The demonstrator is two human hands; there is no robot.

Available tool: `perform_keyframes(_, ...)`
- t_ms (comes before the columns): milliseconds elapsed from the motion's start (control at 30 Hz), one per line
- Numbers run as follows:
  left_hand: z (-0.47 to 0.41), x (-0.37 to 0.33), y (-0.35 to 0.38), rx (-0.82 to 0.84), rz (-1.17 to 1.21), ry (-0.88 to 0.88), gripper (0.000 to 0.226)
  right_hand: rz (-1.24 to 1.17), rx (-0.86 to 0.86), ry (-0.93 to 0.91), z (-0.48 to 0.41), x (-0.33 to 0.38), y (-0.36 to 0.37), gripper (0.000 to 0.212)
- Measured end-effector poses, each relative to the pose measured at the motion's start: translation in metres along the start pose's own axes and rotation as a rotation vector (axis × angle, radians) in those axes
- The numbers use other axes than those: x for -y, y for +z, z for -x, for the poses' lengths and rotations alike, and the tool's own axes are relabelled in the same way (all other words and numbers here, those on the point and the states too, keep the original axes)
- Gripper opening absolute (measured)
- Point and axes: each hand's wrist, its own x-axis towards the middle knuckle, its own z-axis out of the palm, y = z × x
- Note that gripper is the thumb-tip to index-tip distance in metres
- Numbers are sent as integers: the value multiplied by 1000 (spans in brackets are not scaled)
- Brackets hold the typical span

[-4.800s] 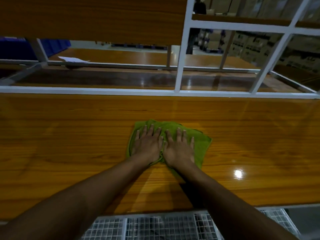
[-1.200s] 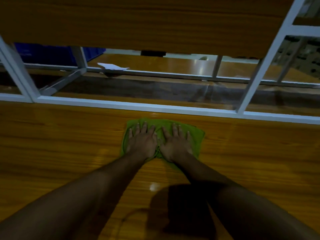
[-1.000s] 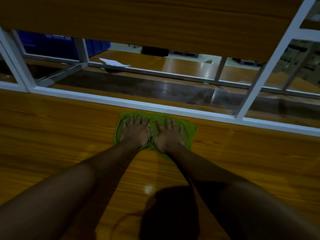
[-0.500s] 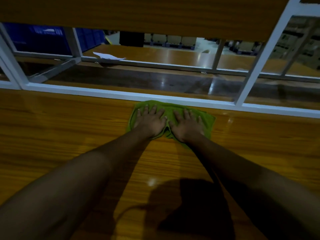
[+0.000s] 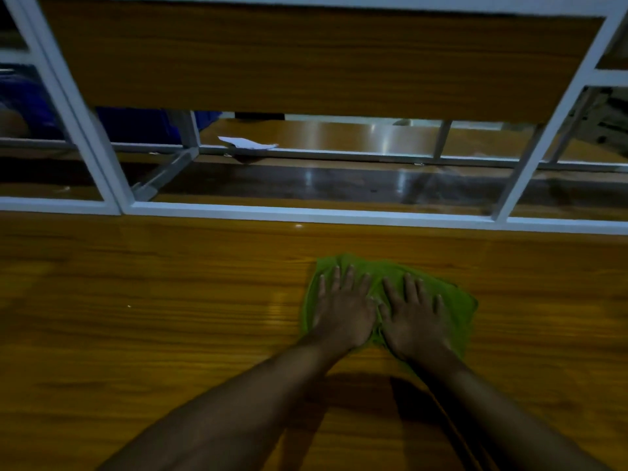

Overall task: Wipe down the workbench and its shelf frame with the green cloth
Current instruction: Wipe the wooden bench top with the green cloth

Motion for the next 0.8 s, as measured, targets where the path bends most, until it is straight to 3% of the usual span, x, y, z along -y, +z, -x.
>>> perform_keyframes(100, 31, 38, -8, 9, -26, -5, 67, -27, 3, -37, 17, 43, 1, 95)
perform_keyframes(267, 48, 91, -23, 35, -42, -67, 57, -41, 7, -119, 12, 101, 7, 96)
perform_keyframes(367, 39, 109, -26, 15, -25, -118, 55, -47, 22, -167, -4, 120, 6, 90)
perform_keyframes(500, 17, 136, -28, -30, -55, -154, 56, -40, 48, -204, -33, 140, 2, 61)
perform_keyframes(800, -55, 179, -35, -52, -120, -282, 56, -15, 48, -279, -119, 172, 3, 60)
